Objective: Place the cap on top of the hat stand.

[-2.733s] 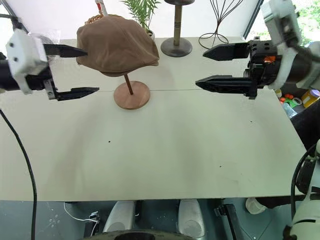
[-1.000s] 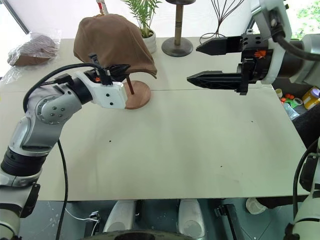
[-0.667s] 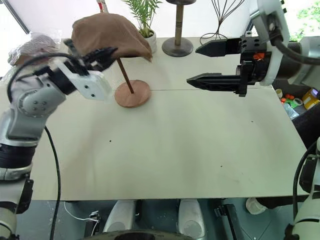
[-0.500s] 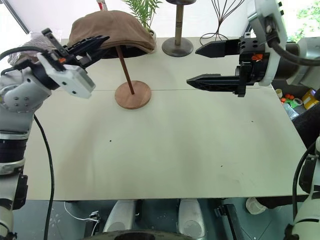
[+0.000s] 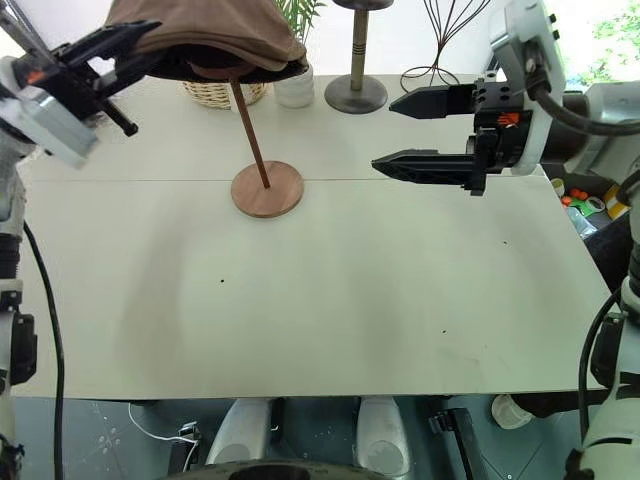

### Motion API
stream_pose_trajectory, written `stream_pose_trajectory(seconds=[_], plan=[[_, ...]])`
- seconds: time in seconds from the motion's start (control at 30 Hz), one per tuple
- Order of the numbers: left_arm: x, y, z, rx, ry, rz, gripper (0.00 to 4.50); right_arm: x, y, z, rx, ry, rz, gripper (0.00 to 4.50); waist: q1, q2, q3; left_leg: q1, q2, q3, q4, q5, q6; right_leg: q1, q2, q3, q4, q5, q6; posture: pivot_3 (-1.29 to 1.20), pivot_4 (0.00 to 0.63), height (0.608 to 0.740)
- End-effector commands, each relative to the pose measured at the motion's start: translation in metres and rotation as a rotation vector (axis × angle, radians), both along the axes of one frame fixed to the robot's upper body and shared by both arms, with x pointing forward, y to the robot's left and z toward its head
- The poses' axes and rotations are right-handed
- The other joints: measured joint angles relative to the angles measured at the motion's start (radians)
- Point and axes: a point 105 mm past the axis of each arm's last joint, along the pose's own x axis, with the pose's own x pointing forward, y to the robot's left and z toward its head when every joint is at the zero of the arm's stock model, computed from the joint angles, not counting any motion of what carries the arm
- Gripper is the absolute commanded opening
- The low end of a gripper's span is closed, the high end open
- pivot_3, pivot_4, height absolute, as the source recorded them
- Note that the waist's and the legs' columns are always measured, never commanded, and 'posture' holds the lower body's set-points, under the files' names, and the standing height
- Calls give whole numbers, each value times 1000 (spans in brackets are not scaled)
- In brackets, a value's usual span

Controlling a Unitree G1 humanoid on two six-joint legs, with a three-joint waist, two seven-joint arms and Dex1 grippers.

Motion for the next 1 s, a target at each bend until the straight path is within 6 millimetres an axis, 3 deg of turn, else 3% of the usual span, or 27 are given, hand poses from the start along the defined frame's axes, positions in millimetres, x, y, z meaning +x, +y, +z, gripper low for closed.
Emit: stream_pose_trajectory(seconds=[0.03,0.3,0.53,0.57,0.63,0.8,1.0], plan=[[-4,4,1,39,-7,-50,19,-2,-3,9,-3,-42,-5,4500,0,0,0,0,0,0,0,0,0,0,0,0,0,0,0,0,150,728],[11,12,-38,126,108,-75,19,-9,-3,15,-36,-51,-2,4500,0,0,0,-1,0,0,1,0,0,0,0,0,0,0,0,0,150,728],[18,19,-49,137,135,-55,19,-18,-3,30,11,-47,14,4500,-2,0,0,-1,0,0,1,0,0,0,0,0,0,0,0,0,150,728],[18,19,-50,135,141,-56,886,-19,-2,30,13,-46,14,4500,-2,0,0,-1,0,0,1,0,0,0,0,0,0,0,0,0,150,728],[17,21,-52,134,150,-58,1723,-18,-3,30,15,-43,11,4500,-1,0,0,-1,0,0,1,0,0,0,0,0,0,0,0,0,150,728],[14,30,-56,136,170,-28,4347,-15,-1,28,19,-40,8,4500,-2,0,0,-1,0,0,1,0,0,0,0,0,0,0,0,0,150,728],[2,48,-68,131,223,44,4468,-11,3,28,27,-44,30,4500,-7,0,0,-1,1,0,0,0,0,-1,0,0,0,0,0,0,150,728]])
